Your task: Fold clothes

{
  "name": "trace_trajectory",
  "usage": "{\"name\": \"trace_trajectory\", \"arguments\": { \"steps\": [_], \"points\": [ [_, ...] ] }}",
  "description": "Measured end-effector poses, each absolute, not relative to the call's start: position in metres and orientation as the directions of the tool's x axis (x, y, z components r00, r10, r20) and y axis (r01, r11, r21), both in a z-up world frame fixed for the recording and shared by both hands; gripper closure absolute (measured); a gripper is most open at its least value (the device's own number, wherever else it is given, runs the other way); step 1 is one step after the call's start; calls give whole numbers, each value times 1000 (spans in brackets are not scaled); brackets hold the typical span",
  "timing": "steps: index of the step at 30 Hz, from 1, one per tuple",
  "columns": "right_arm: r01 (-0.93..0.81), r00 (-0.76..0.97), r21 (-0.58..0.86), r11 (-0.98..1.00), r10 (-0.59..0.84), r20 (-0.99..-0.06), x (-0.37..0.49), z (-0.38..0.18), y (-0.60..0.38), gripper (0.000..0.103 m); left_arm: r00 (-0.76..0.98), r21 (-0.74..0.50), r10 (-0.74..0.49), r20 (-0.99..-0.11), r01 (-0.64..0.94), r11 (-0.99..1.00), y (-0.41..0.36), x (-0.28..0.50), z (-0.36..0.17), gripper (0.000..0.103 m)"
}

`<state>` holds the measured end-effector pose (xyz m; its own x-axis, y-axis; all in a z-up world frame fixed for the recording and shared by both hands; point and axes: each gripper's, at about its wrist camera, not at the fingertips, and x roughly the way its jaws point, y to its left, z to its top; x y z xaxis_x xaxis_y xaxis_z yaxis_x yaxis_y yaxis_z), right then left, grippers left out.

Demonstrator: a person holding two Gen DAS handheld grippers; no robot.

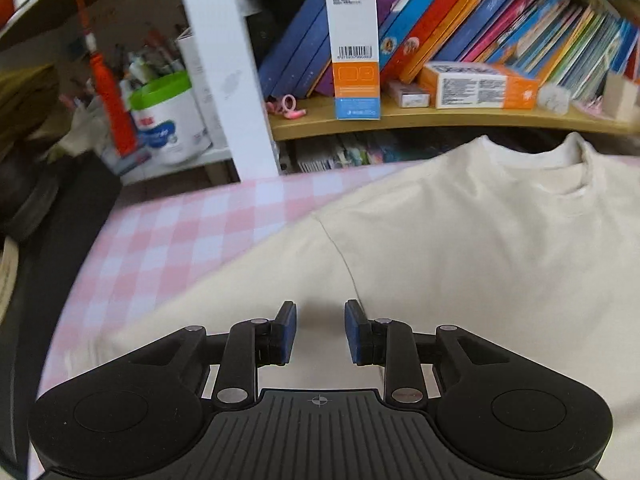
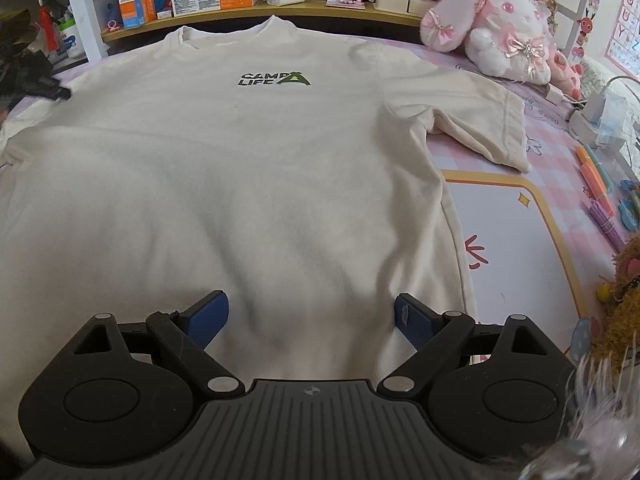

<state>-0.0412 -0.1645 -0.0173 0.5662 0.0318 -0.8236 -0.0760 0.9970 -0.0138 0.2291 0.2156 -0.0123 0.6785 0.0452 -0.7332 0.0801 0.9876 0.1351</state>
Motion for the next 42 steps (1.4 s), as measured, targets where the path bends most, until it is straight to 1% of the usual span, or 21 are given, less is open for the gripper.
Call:
{"name": "trace_trajectory", "arguments": {
  "steps": [2, 3, 4, 9, 10, 11, 12, 13, 17, 24, 27, 29, 31, 33, 35, 36, 39, 41, 42],
  "points": [
    [-78, 566, -19, 997, 29, -824, -43, -17, -164, 14, 686, 120, 18, -728, 101, 988, 217, 246, -8, 73],
    [-78, 565, -21, 997, 27, -824, -43, -17, -164, 14, 687, 121, 9, -726, 115, 986, 216, 254, -7, 67],
    [-76, 565, -23, 997, 24, -825, -43, -17, -163, 14, 685, 134, 8, -728, 131, 982, 214, 263, -8, 66],
    [-62, 558, -37, 997, 4, -830, -43, -17, -160, 14, 673, 151, -24, -739, 201, 968, 210, 284, -17, 66],
    [-58, 555, -37, 998, 1, -832, -43, -17, -160, 14, 671, 151, -33, -741, 214, 965, 210, 287, -19, 71],
    [-53, 552, -37, 998, -1, -834, -44, -17, -159, 14, 663, 120, -61, -746, 224, 967, 213, 289, -19, 76],
    [-48, 549, -35, 998, -3, -836, -45, -17, -159, 14, 654, 83, -93, -751, 234, 969, 216, 290, -19, 87],
    [-43, 547, -34, 998, -5, -837, -45, -17, -159, 14, 650, 73, -103, -753, 238, 969, 216, 291, -20, 94],
    [-29, 536, -37, 999, -16, -844, -43, -16, -156, 15, 655, 81, -87, -751, 221, 972, 215, 298, -21, 95],
    [-47, 541, -28, 999, 2, -841, -33, -17, -151, 15, 673, 82, -21, -740, 122, 989, 223, 310, -23, 95],
    [-56, 551, -22, 998, 13, -835, -28, -18, -148, 15, 672, 107, 17, -740, 93, 990, 225, 312, -22, 94],
    [-59, 555, -16, 998, 19, -832, -26, -19, -148, 14, 673, 131, 48, -738, 73, 989, 226, 312, -22, 91],
    [-62, 558, -11, 998, 26, -829, -24, -19, -147, 14, 673, 148, 69, -737, 60, 987, 227, 309, -22, 84],
    [-65, 559, -5, 998, 32, -828, -21, -20, -149, 14, 681, 157, 69, -729, 68, 985, 228, 294, -17, 80],
    [-76, 561, 3, 997, 46, -826, -25, -20, -152, 14, 689, 165, 67, -721, 77, 983, 228, 279, -11, 79],
    [-86, 563, 7, 996, 54, -825, -28, -19, -153, 14, 694, 169, 66, -717, 82, 982, 229, 272, -8, 76],
    [-115, 567, 19, 993, 81, -820, -37, -17, -157, 14, 712, 152, 37, -701, 98, 983, 231, 223, 5, 73],
    [-134, 570, 26, 991, 99, -816, -43, -16, -159, 15, 718, 153, 36, -695, 99, 983, 233, 184, 12, 66],
    [-144, 571, 30, 989, 108, -814, -46, -15, -161, 15, 721, 153, 35, -692, 99, 983, 234, 165, 15, 55]
  ]
}}
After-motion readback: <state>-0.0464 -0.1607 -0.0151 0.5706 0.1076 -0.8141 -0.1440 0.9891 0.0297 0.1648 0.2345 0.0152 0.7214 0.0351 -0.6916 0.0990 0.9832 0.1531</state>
